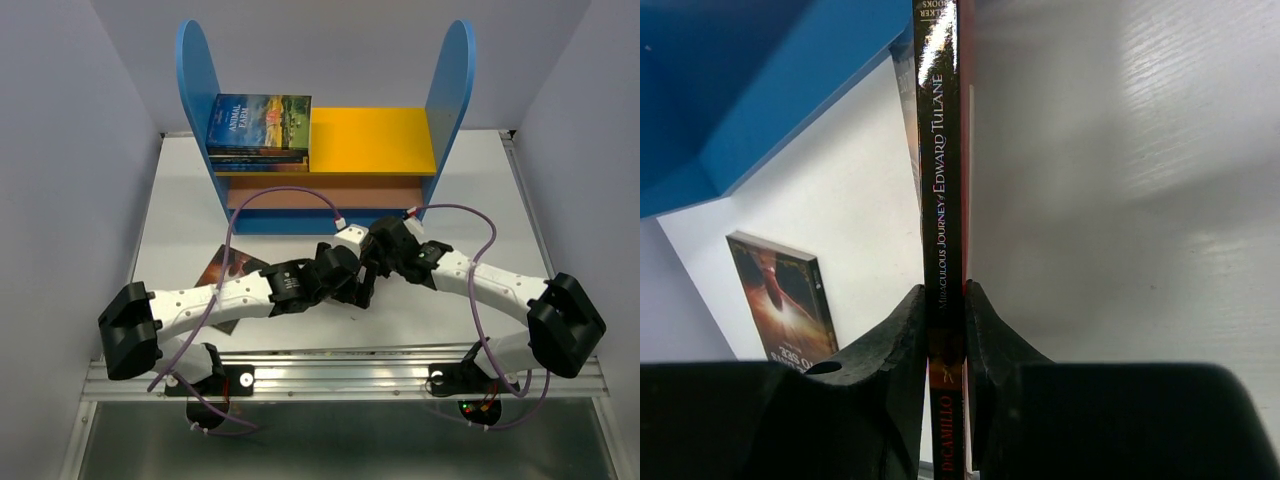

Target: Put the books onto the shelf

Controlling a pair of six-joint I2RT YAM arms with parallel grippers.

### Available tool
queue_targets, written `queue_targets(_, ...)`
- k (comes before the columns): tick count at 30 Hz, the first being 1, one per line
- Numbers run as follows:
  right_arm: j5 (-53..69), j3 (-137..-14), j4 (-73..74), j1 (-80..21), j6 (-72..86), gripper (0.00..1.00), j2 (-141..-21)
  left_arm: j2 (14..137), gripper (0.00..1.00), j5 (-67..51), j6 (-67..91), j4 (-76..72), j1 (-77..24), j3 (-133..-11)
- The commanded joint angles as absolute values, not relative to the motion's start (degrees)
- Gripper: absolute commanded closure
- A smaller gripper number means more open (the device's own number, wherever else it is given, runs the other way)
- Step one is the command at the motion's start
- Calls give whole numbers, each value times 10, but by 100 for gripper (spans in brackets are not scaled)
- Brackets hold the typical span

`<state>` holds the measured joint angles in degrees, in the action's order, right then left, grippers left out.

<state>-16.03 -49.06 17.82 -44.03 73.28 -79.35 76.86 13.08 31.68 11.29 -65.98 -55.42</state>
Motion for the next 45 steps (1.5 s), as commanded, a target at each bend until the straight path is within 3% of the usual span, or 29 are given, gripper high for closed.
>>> queue_targets(1, -165, -510, 192, -445, 755, 99, -792, 780, 1, 184, 224, 134, -683, -587)
queue_targets(7, -152, -498, 190, -445, 771, 99, -774, 836, 6, 259, 196, 164, -686, -619)
queue_targets(11, -148, -503, 191, -445, 769, 99, -766, 857, 14, 226, 174, 139, -686, -616)
queue_targets(22, -123, -511, 190, -445, 782, 99, -778, 891, 18, 152, 148, 98, -686, -614)
queue_targets(29, -121, -506, 192, -445, 778, 99, -761, 812, 20, 108, 140, 44, -686, -522)
queue_targets(36, -92, -499, 190, -439, 786, 99, -756, 773, 20, 150, 142, 4, -686, -473)
queue_targets(45, -52, -511, 188, -439, 784, 99, -783, 832, 27, 219, 126, 24, -687, -538)
